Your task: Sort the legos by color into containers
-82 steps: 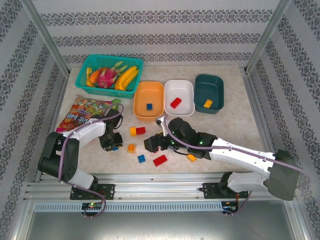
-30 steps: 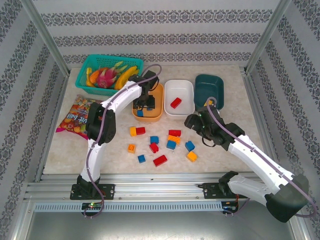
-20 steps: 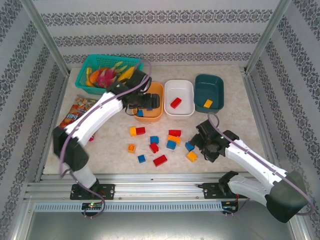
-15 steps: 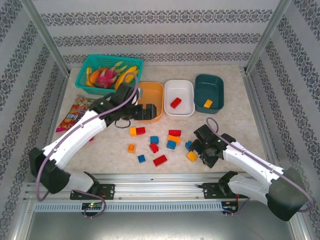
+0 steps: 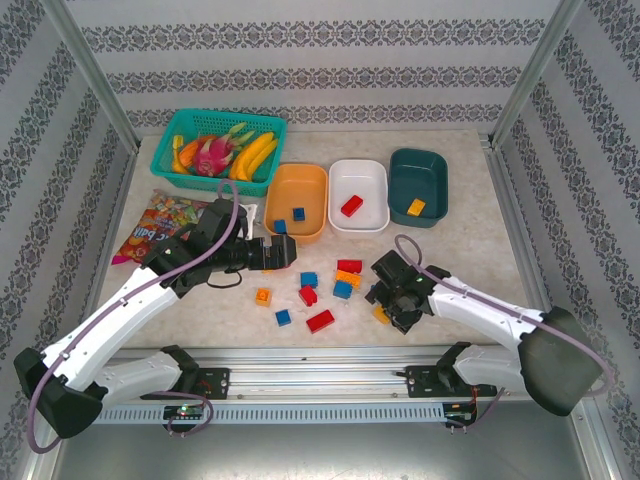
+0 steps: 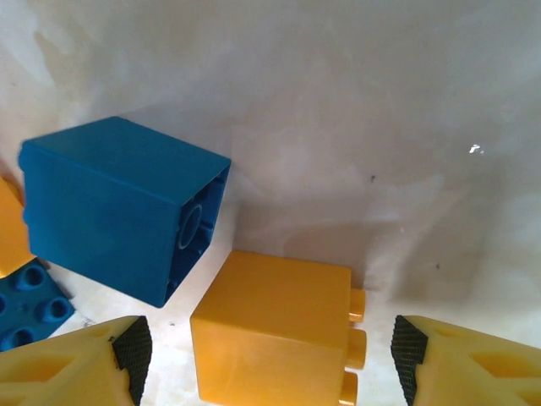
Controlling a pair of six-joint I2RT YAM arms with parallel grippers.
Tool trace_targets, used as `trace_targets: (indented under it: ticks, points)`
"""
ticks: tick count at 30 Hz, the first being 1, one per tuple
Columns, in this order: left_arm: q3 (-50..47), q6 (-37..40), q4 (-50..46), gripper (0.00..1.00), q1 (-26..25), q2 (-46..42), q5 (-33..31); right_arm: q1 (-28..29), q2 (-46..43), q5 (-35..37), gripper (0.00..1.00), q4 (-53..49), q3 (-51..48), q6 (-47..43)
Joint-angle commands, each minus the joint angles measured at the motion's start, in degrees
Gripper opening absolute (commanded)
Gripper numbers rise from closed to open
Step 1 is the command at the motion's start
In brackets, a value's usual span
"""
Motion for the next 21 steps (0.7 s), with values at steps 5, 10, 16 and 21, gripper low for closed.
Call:
trace_targets:
  ticks: [5,10,16,21]
  points:
    - [-0.9,-1.4,1.9,0.97,-2.0,-1.6,1.0,0.6,3.6,2.0,0.63,1.4,-0.6,0.9]
    - [-1.4,-1.6,2.0,0.97,-2.3,-2.5,1.4,0.4,4.1,3.1,0.46,1.2,-0.2,-0.7]
    - [0.1,-2.1,2.8,0.96,-2.5,-2.2,1.0,1.7,2.8,4.5,0.29,-3.6,5.6,-6.8]
    - [6.6,-1.4,3.9,0.96,-2.5,1.7,0.6,1.5,2.0,13.3,0.29,-14.6,22.7,-18.8]
